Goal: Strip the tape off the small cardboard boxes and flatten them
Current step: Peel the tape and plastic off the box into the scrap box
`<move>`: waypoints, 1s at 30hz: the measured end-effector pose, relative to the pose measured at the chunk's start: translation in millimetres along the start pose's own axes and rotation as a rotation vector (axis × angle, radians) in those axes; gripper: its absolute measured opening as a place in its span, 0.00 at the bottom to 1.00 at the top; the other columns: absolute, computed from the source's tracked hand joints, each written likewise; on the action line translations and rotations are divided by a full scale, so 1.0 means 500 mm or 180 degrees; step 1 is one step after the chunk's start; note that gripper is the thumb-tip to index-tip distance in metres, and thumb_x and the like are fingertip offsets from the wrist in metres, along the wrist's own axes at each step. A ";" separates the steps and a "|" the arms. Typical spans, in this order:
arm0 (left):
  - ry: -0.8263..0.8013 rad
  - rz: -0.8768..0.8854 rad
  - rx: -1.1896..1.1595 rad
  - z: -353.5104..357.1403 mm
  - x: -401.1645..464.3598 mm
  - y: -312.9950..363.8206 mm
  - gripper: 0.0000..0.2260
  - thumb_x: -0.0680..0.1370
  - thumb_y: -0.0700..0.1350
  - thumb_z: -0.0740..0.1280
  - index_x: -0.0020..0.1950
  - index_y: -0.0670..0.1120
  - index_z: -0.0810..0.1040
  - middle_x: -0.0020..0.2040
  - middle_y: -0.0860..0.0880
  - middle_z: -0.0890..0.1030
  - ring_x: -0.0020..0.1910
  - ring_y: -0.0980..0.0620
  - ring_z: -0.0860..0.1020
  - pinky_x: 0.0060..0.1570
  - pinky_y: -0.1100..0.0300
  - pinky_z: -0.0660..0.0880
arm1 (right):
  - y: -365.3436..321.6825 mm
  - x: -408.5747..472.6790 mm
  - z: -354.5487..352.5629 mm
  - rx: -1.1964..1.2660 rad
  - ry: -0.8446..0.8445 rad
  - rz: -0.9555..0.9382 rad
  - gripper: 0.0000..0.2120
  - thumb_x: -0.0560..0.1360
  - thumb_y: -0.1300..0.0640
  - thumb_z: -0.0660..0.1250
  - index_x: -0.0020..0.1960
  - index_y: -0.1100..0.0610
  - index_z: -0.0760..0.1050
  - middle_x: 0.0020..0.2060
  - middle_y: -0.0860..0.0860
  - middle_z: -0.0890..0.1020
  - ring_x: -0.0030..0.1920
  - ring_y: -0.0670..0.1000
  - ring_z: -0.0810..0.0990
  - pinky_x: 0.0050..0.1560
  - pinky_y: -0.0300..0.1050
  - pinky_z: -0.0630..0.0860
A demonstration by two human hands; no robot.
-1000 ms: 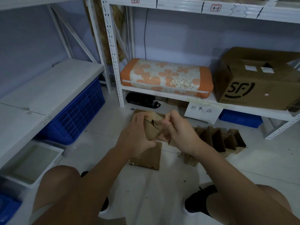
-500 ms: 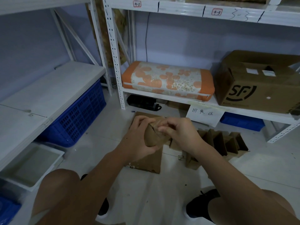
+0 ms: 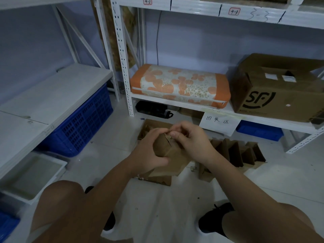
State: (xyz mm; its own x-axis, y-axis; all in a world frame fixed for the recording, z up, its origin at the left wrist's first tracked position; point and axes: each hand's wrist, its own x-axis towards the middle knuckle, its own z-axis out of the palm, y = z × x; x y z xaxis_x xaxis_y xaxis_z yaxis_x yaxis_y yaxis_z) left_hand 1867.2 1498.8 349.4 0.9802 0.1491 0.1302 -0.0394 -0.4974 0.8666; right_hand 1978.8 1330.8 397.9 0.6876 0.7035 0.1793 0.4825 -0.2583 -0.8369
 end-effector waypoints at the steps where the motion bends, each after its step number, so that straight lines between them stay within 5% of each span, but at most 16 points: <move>1: -0.0059 -0.0024 -0.0086 -0.001 -0.001 0.002 0.37 0.69 0.42 0.78 0.75 0.58 0.69 0.69 0.58 0.71 0.65 0.62 0.73 0.59 0.70 0.73 | 0.000 -0.001 0.004 0.0093 0.0129 0.0021 0.05 0.79 0.57 0.71 0.53 0.50 0.77 0.42 0.46 0.84 0.45 0.43 0.81 0.48 0.38 0.76; 4: -0.0143 -0.0121 -0.0318 -0.007 -0.001 0.008 0.37 0.70 0.41 0.76 0.75 0.62 0.67 0.74 0.61 0.68 0.67 0.65 0.72 0.59 0.69 0.75 | 0.005 -0.007 0.015 -0.0097 0.0331 -0.0182 0.04 0.79 0.58 0.71 0.53 0.53 0.80 0.42 0.46 0.83 0.44 0.43 0.79 0.46 0.37 0.75; 10: -0.0086 -0.0369 -0.0370 -0.002 -0.006 0.016 0.37 0.67 0.48 0.74 0.75 0.61 0.66 0.67 0.59 0.73 0.60 0.64 0.76 0.50 0.69 0.75 | 0.015 -0.010 0.016 -0.0419 0.0031 -0.0457 0.09 0.79 0.56 0.71 0.58 0.54 0.85 0.51 0.48 0.85 0.52 0.42 0.80 0.55 0.32 0.73; 15: 0.0033 -0.0244 -0.0028 0.027 -0.007 0.022 0.36 0.67 0.58 0.70 0.75 0.57 0.67 0.71 0.57 0.71 0.70 0.57 0.71 0.68 0.52 0.71 | 0.009 -0.009 0.027 -0.0283 0.0071 -0.0194 0.02 0.78 0.57 0.72 0.49 0.52 0.83 0.45 0.48 0.82 0.47 0.44 0.79 0.49 0.34 0.73; 18: 0.0323 -0.0121 -0.0106 0.043 -0.003 0.030 0.30 0.73 0.63 0.70 0.72 0.54 0.70 0.68 0.57 0.75 0.69 0.57 0.73 0.69 0.47 0.72 | -0.005 -0.004 0.026 -0.0219 0.0098 -0.0057 0.05 0.80 0.58 0.69 0.46 0.50 0.79 0.42 0.45 0.81 0.45 0.41 0.78 0.44 0.31 0.71; 26: 0.0593 -0.0222 -0.0260 0.042 -0.009 0.046 0.30 0.72 0.66 0.67 0.70 0.55 0.68 0.65 0.55 0.74 0.64 0.55 0.74 0.65 0.46 0.75 | -0.014 0.010 0.012 0.0697 0.0506 0.0367 0.11 0.84 0.61 0.61 0.45 0.55 0.76 0.35 0.52 0.80 0.35 0.50 0.77 0.43 0.47 0.75; 30: 0.0565 -0.0416 -0.0536 0.037 -0.012 0.036 0.28 0.71 0.68 0.66 0.68 0.60 0.66 0.65 0.53 0.74 0.63 0.53 0.76 0.62 0.44 0.77 | -0.013 0.012 0.003 0.0976 0.0497 0.0321 0.04 0.79 0.62 0.70 0.47 0.56 0.78 0.36 0.54 0.82 0.36 0.51 0.82 0.43 0.49 0.81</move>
State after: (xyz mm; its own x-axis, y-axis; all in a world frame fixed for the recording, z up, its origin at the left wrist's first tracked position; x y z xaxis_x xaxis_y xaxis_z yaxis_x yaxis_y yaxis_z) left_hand 1864.3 1473.0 355.5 0.9304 0.3573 0.0815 0.0388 -0.3173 0.9475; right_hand 1979.1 1337.5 403.5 0.8095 0.5690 0.1451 0.2391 -0.0938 -0.9665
